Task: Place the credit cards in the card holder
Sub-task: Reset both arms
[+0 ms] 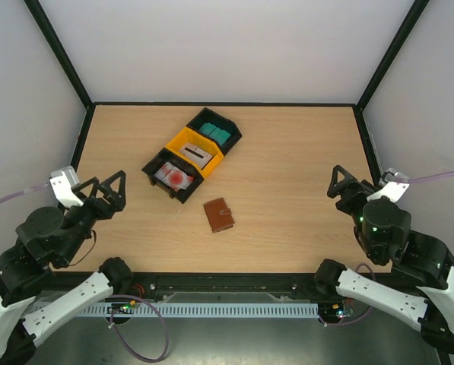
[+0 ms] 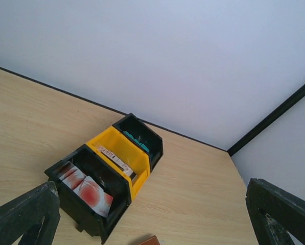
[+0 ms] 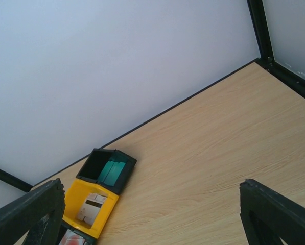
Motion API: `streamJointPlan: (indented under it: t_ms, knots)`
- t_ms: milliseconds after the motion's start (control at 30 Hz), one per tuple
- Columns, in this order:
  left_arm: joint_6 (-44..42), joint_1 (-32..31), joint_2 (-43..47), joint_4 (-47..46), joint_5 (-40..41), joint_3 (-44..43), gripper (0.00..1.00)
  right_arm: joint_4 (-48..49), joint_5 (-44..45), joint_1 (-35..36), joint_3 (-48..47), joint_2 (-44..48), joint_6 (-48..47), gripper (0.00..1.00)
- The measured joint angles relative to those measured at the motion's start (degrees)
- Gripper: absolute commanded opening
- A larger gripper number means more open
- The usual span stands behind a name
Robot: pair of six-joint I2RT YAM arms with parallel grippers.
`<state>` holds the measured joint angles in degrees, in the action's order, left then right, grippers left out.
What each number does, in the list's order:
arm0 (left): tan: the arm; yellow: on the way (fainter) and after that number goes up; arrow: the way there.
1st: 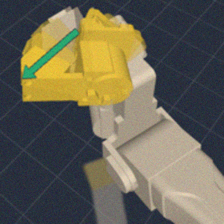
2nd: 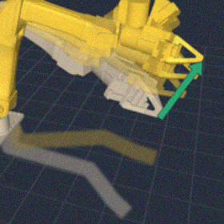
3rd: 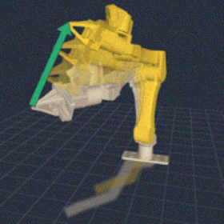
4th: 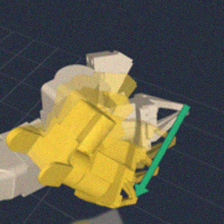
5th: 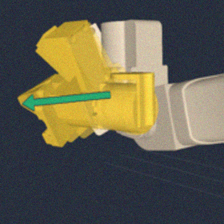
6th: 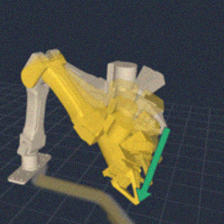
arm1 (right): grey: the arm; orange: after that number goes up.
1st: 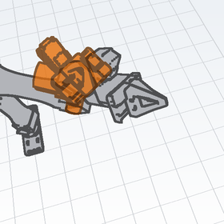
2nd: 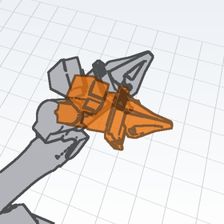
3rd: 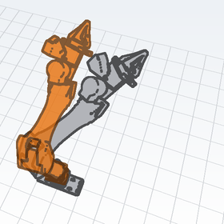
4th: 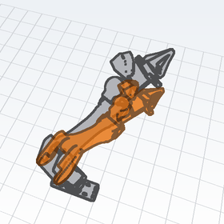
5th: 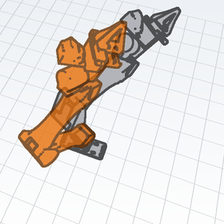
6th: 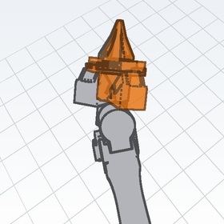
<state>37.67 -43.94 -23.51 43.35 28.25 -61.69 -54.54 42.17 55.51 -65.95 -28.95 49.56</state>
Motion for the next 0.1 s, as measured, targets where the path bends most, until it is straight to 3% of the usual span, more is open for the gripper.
streamJointPlan:
  t_ms: [100]
  knots:
    - [-0.9, 0.0, 1.7, 0.9, 0.6, 0.0, 1.00, -0.8, 0.0, 0.0, 0.0, 0.1, 0.5, 0.91]
